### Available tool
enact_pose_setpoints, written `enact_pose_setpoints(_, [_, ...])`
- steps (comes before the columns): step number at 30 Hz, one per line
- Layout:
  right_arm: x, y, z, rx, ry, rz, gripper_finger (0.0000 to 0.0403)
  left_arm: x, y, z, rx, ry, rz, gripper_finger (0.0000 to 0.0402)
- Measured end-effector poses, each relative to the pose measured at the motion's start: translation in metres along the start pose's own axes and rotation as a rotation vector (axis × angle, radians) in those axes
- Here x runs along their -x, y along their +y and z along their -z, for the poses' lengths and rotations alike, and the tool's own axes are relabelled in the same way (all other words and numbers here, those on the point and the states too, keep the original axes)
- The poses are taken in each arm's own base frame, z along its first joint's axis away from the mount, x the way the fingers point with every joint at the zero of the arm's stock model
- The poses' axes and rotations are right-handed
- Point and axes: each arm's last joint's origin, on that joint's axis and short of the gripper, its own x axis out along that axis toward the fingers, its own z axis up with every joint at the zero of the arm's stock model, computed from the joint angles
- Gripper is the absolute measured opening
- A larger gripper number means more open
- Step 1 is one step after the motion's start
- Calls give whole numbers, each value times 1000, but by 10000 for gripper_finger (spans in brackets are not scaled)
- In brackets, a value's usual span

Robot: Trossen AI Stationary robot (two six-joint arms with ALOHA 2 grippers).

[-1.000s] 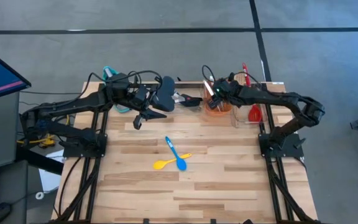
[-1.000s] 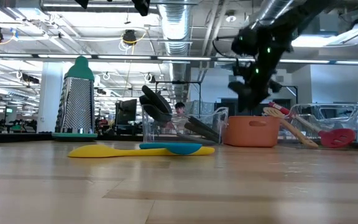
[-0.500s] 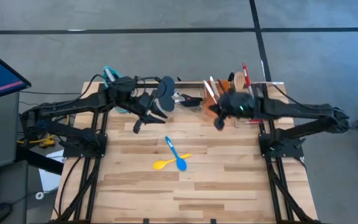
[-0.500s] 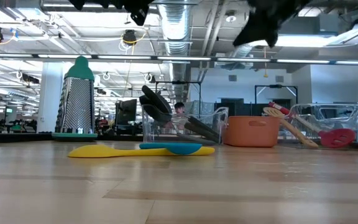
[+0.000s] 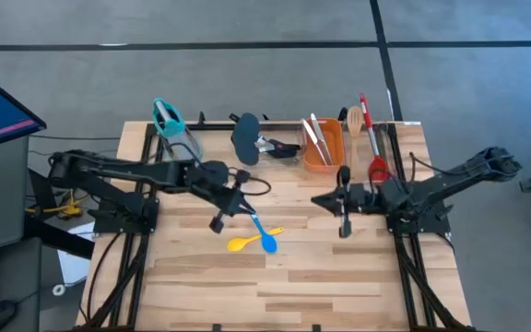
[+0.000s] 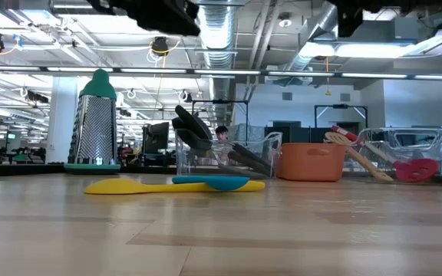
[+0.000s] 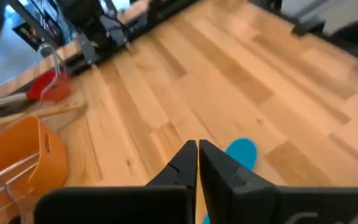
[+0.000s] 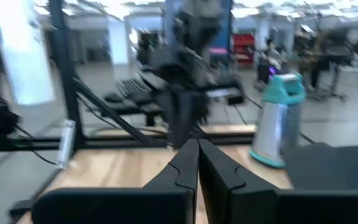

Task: Pick & Place Kitchen Items
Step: Put the blue spoon in the right transparent bin

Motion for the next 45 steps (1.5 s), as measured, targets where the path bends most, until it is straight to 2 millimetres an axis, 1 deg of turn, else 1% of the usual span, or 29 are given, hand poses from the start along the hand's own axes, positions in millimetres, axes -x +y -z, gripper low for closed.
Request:
enact_pose_setpoints(6, [15,14,23,-37,-84,-93,3,-29,-1,15,-7,86,43,2])
enact_pose_setpoints(10, [19,21,31,-47,-96,-131,1,-53,0,24,-21,147,81,2])
enact_pose_setpoints(12, [19,24,33,-43,-86,-145,2,-64,0,25,-41,163,95,2])
enact_pose_setpoints(16, [18,28,36,-43,-82,-163,1,-78,2,28,-40,188,117,2])
enact_pose_setpoints(22, [16,32,41,-34,-60,-171,1,-98,-8,46,-85,279,196,2])
enact_pose_setpoints(29, [12,34,47,-29,-33,-171,1,-114,-15,55,-137,318,206,8])
enact_pose_setpoints(32, [12,34,48,-29,-28,-172,1,-119,-16,60,-146,360,174,21])
enact_pose_setpoints(36, [12,34,48,-36,-26,-172,1,-124,-18,67,-146,391,187,53])
enact_pose_setpoints(45, [12,34,48,-35,-24,-172,1,-125,-20,67,-126,366,229,136])
